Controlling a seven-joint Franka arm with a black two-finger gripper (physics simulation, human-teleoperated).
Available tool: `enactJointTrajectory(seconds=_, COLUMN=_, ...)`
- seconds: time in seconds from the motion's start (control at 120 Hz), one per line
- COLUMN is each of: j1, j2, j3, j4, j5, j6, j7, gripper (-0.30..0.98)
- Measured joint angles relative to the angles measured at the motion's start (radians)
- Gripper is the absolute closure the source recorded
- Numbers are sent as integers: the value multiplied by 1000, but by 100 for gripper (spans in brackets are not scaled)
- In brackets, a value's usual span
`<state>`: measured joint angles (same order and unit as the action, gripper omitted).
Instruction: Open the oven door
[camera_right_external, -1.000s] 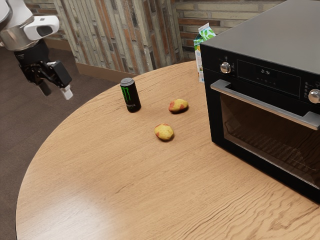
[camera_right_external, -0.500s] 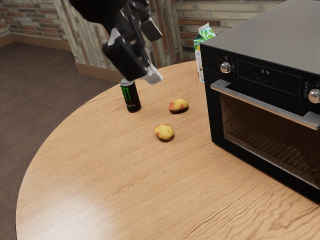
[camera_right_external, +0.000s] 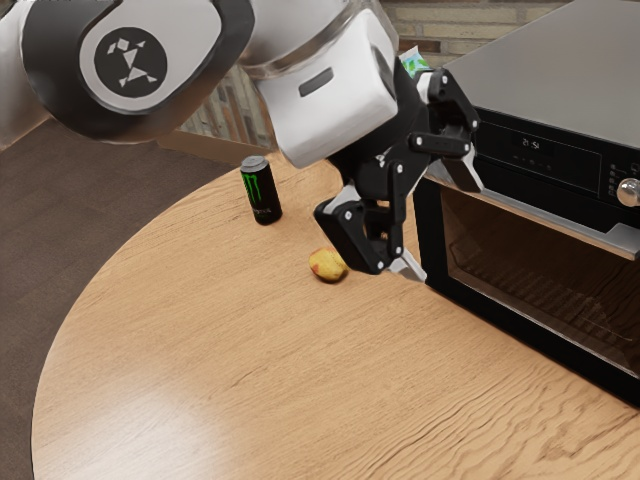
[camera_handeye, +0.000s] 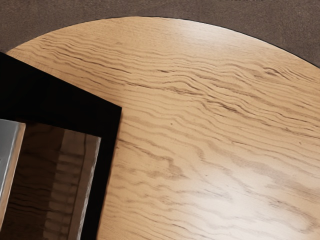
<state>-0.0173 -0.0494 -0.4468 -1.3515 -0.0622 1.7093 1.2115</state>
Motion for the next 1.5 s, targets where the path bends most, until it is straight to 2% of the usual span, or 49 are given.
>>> enactJointTrajectory(seconds=0.142, j1=-40, j2=143, j3=5, j4=120, j5=0, j6=10, j7=76, gripper=2)
enactJointTrajectory(seconds=0.208, j1=-7, j2=194, j3=24, j4=148, j5=4, j6=14, j7=104, gripper=2)
enactJointTrajectory(seconds=0.292, j1=26, j2=224, j3=38, j4=145, j5=19, j6=18, j7=133, gripper=2)
enactJointTrajectory(seconds=0.483, j1=13, j2=264, j3=41, j4=89, j5=36, j6=63, j7=186, gripper=2)
enactJointTrajectory(seconds=0.758, j1=12, j2=406, j3=40, j4=257, j5=65, j6=82, j7=238, gripper=2)
enactJointTrajectory(seconds=1.5, j1=17, j2=496, j3=42, j4=307, j5=95, j6=160, j7=292, gripper=2)
